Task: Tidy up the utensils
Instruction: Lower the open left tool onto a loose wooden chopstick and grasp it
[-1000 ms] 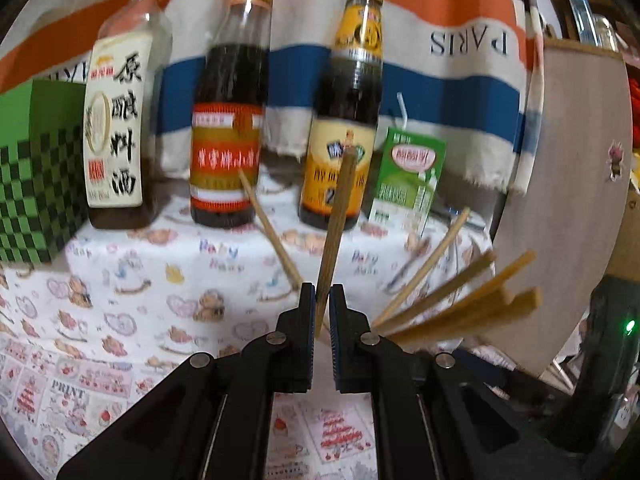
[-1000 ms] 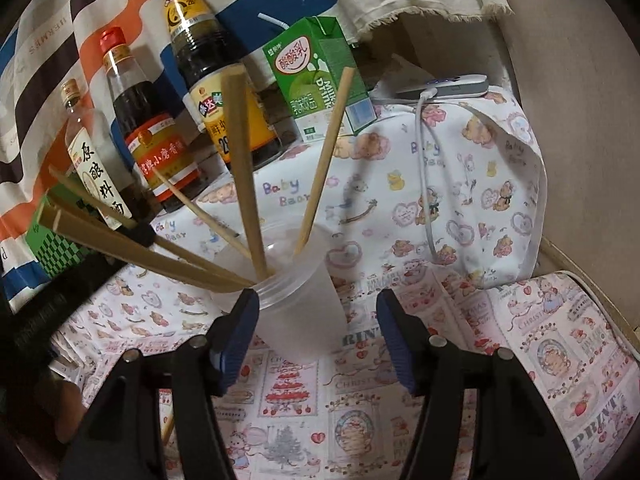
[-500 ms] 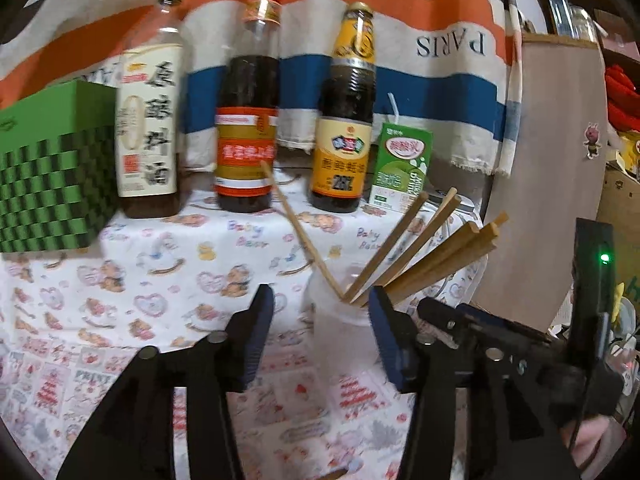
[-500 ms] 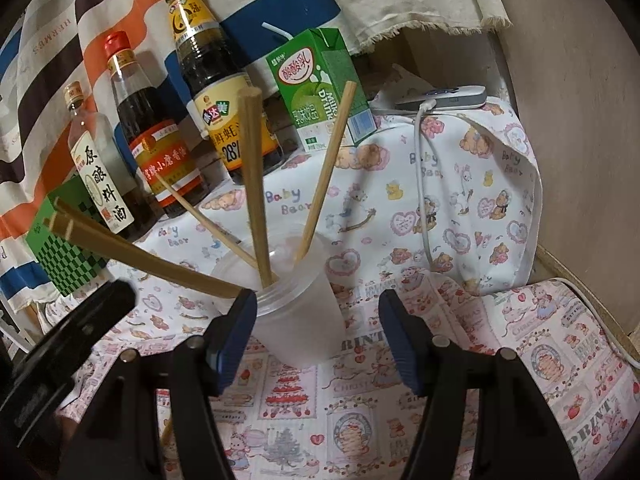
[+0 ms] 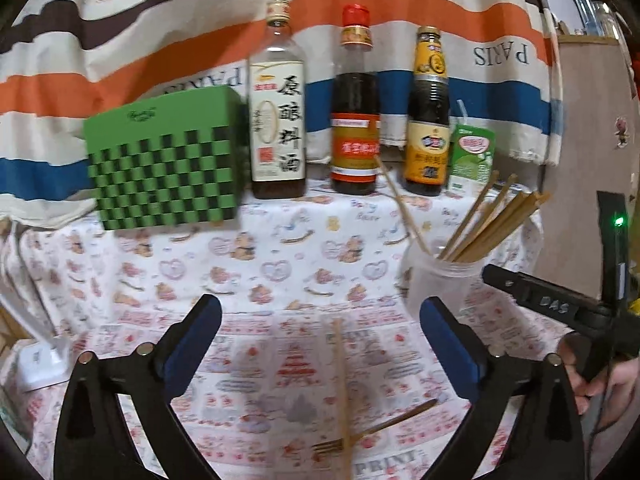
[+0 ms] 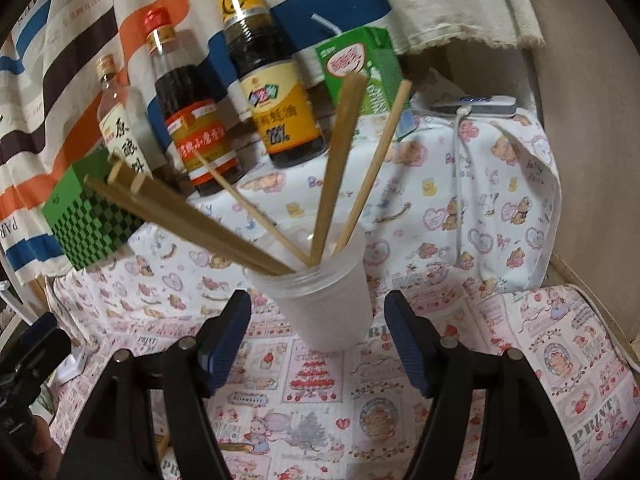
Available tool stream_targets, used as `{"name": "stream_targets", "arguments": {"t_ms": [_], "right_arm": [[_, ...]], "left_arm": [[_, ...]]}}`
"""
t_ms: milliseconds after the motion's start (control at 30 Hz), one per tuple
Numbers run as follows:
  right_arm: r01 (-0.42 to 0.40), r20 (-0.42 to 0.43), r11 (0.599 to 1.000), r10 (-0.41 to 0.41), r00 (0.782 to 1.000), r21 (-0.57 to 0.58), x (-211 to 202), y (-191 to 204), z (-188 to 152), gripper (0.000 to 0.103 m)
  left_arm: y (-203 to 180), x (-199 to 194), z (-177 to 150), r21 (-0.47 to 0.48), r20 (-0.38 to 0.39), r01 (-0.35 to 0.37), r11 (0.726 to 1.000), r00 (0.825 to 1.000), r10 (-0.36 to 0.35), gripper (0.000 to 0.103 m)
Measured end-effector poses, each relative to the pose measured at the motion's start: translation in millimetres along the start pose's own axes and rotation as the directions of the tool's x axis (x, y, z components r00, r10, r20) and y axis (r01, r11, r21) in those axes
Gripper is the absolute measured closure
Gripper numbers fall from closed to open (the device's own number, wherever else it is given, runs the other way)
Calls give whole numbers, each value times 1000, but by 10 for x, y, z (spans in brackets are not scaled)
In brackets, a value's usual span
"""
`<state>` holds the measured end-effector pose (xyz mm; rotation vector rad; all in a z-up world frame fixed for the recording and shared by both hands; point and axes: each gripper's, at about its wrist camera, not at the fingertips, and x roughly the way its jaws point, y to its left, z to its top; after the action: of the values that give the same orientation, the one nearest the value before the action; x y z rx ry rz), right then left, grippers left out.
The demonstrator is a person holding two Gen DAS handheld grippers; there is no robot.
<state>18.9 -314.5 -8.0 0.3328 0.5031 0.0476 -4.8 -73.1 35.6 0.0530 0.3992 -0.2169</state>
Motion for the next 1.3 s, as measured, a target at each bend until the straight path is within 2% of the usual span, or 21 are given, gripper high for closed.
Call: {"name": "stream_targets", "arguments": {"t_ms": [167,267,333,367,400,467,500,600,733,800,833,867,967,1100,1233,1300], "right_arm": [[-12,-30,1000,12,999,4,1,51,-26,34],[-13,-40,1000,13,999,-3,-4,97,-45,33],[-17,-47,1000,16,999,-16,-1,138,-67,32],[-13,-47,1000,12,999,-27,-1,159,-76,32],[-9,-45,999,7,999,-45,1,186,-90,31],[9,-38,998,-11,999,-67,8,211,-109,31],[20,-35,997,-23,999,-79,17,225,-121,31],[33,-47,995,-37,998,-97,55,242,-141,31],[40,-57,994,-46,997,-105,74,246,-153,31],[47,-57,993,-53,997,-110,75,254,-154,31],[45,-62,993,-52,997,-111,80,259,-156,31],[44,-66,993,-52,996,-112,85,265,-157,31],[50,-76,991,-60,995,-126,100,285,-163,31],[60,-80,989,-71,994,-133,107,294,-170,31],[66,-86,989,-78,993,-136,119,291,-168,31],[64,-85,988,-77,993,-143,118,294,-160,31]], "left_arm": [[115,146,-110,-30,-109,-28,999,994,25,2],[137,201,-163,-25,-153,-56,998,987,52,2],[141,238,-188,-27,-180,-50,998,983,44,5],[152,267,-206,-44,-205,-25,999,979,15,15],[156,295,-223,-60,-230,2,998,973,-15,33],[159,371,-262,-96,-294,58,994,952,-84,51],[160,394,-281,-113,-313,69,991,944,-101,56],[178,407,-319,-156,-333,44,987,938,-95,56],[93,412,-348,-121,-347,49,991,934,-89,58],[36,461,-377,-97,-388,49,994,918,-83,59],[8,502,-401,-82,-422,48,995,903,-78,59],[-2,539,-429,-80,-448,55,995,890,-85,59],[-12,575,-473,-100,-480,90,991,868,-127,59],[-70,585,-510,-94,-505,125,988,849,-155,69],[-115,610,-555,-116,-543,157,981,817,-194,78],[-133,629,-580,-121,-554,160,980,808,-201,83]]}}
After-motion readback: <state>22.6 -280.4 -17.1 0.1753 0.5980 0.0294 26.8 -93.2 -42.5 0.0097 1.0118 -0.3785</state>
